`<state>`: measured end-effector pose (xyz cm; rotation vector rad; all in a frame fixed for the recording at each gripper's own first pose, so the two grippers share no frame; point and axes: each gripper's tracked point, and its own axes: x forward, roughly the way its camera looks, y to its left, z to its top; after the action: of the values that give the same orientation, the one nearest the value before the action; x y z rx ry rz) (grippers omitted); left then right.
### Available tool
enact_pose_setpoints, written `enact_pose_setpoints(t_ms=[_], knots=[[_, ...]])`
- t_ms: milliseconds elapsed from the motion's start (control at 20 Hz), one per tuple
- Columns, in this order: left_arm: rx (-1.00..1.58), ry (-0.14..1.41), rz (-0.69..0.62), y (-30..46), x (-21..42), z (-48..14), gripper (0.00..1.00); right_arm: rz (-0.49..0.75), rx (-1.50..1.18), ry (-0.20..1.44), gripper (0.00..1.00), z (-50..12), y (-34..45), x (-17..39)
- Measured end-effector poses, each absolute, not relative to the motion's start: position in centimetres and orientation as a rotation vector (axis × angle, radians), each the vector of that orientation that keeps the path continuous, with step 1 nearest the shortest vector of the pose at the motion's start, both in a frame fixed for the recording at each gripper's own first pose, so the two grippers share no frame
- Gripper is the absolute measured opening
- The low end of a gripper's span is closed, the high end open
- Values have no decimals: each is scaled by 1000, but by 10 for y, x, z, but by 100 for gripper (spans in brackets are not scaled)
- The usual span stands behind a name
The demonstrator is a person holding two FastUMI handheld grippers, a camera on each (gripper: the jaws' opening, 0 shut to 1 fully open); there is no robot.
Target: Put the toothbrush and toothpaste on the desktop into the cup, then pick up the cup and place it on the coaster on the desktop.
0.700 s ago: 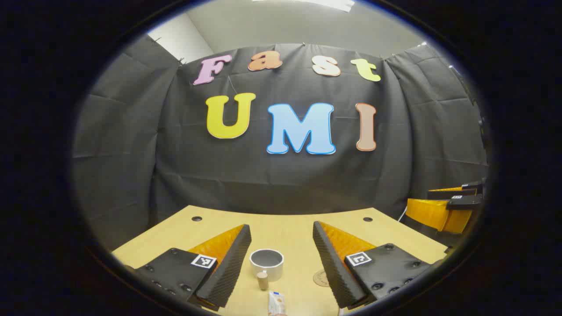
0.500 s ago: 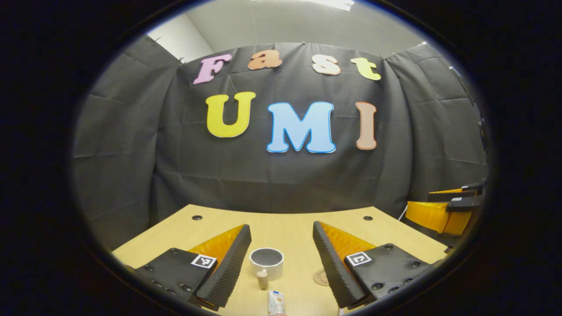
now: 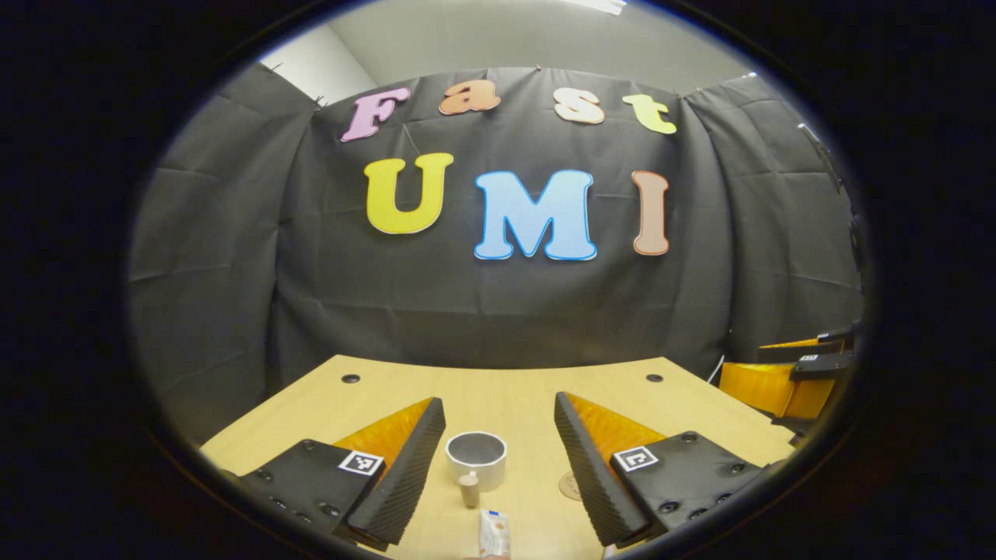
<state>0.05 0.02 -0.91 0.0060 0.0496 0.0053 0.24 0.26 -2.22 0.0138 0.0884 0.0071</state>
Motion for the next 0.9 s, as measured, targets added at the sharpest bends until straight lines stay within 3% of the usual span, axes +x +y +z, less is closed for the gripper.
enact_pose_setpoints(t_ms=[450, 900], knots=[[-8, 95, -9, -2, 2, -22, 92, 11, 11, 130, 88, -33, 8, 4], [-59, 434, -25, 4, -10, -116, 92, 56, 13, 415, 88, -109, 32, 6]])
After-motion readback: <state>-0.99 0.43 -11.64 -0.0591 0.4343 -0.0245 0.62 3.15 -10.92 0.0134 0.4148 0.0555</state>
